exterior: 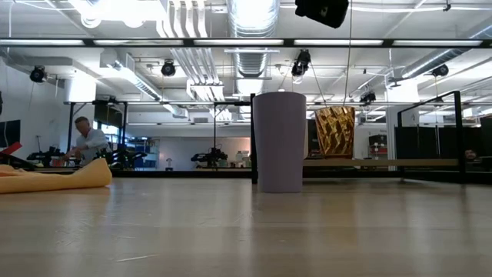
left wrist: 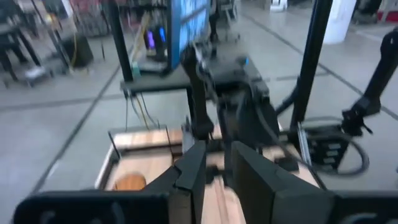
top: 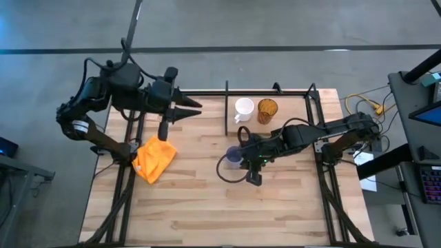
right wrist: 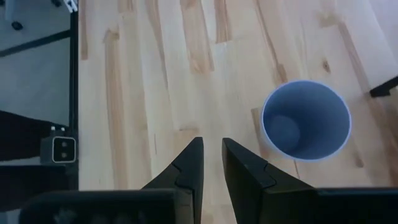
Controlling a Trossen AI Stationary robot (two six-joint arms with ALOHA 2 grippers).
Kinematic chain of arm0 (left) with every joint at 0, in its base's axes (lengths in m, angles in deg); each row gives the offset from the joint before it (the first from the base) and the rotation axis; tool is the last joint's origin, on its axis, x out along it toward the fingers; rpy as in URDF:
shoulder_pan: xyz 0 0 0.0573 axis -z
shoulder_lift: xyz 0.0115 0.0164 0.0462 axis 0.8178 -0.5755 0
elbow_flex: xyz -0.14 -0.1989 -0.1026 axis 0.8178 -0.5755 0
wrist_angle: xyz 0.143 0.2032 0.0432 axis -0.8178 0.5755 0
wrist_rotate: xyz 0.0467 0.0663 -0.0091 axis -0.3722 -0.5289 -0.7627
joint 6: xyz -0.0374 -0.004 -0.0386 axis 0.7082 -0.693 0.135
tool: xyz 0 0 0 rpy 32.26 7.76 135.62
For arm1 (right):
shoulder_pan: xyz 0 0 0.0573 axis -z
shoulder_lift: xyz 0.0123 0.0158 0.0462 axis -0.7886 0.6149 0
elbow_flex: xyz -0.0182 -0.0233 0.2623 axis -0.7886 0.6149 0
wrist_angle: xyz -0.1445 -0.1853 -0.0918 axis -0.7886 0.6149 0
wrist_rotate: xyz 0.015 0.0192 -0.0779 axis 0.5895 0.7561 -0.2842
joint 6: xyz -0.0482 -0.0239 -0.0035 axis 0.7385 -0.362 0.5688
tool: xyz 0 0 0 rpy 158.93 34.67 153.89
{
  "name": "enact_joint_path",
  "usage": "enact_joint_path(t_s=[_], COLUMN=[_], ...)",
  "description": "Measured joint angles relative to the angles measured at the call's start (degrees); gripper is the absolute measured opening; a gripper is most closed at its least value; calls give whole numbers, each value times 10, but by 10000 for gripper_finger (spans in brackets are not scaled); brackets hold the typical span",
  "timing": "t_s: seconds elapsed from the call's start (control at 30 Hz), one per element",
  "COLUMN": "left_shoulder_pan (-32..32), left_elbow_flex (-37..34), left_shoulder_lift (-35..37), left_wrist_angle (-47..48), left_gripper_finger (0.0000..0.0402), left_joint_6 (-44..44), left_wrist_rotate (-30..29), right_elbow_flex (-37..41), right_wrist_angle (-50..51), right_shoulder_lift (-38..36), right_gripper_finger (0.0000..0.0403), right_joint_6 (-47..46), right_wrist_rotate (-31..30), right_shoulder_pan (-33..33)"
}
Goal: Stack small to large cups/mugs on shelf
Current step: Put the purple cup on the shelf
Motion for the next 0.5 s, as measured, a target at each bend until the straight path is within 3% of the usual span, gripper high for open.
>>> enact_joint_path(t_s=[0.2,0.5], left_shoulder_pan=[0,0], left_elbow_flex=[0,-2], left_shoulder_lift=[0,-1], left_wrist_angle=[-36,-33], left_gripper_finger=[63,63], left_joint_6=[-53,-63], left_wrist_rotate=[0,0], right_elbow_flex=[0,0], right_wrist_angle=[0,0], right_shoulder_lift=[0,0], right_gripper_finger=[54,54], right_joint_6=[-38,-41], right_wrist_rotate=[0,-22], right_shoulder_pan=[-1,-1])
